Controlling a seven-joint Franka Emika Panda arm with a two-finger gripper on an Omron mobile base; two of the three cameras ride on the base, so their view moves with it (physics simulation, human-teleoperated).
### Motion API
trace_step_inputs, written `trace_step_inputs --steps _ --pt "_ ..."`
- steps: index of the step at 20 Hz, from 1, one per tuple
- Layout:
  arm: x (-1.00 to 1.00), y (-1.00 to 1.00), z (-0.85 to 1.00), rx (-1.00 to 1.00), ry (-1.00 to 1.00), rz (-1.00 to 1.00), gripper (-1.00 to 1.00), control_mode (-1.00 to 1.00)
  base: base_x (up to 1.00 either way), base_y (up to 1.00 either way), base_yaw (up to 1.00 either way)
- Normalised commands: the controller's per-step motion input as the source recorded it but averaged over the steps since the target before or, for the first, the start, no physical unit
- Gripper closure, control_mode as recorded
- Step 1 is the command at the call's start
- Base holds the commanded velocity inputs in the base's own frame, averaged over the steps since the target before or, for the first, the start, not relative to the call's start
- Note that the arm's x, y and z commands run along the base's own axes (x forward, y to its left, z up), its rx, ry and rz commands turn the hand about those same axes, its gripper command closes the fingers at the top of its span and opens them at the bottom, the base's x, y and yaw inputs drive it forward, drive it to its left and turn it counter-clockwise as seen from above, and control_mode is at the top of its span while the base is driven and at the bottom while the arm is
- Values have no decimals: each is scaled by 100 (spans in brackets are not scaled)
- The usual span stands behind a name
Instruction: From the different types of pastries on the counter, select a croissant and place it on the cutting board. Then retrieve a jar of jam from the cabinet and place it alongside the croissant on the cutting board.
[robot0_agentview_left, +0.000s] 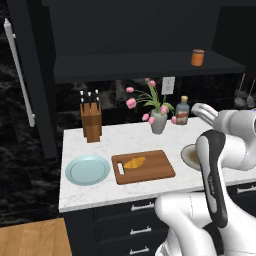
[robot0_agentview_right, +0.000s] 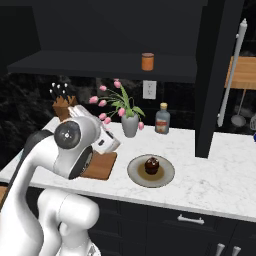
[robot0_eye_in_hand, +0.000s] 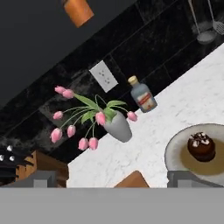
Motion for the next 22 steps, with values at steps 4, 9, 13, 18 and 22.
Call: trace_step_inputs --steps 4,9,13,18,22 --pt "0 0 76 -43 -9 16 -100 -100 0 0 0" --pt "0 -2 67 -46 -12 17 -100 -100 0 0 0" --pt "0 -7 65 -41 -16 17 -100 -100 0 0 0" --pt "3 0 22 -13 -10 7 -100 -100 0 0 0" --pt "0 0 0 1 0 0 -100 -100 0 0 0"
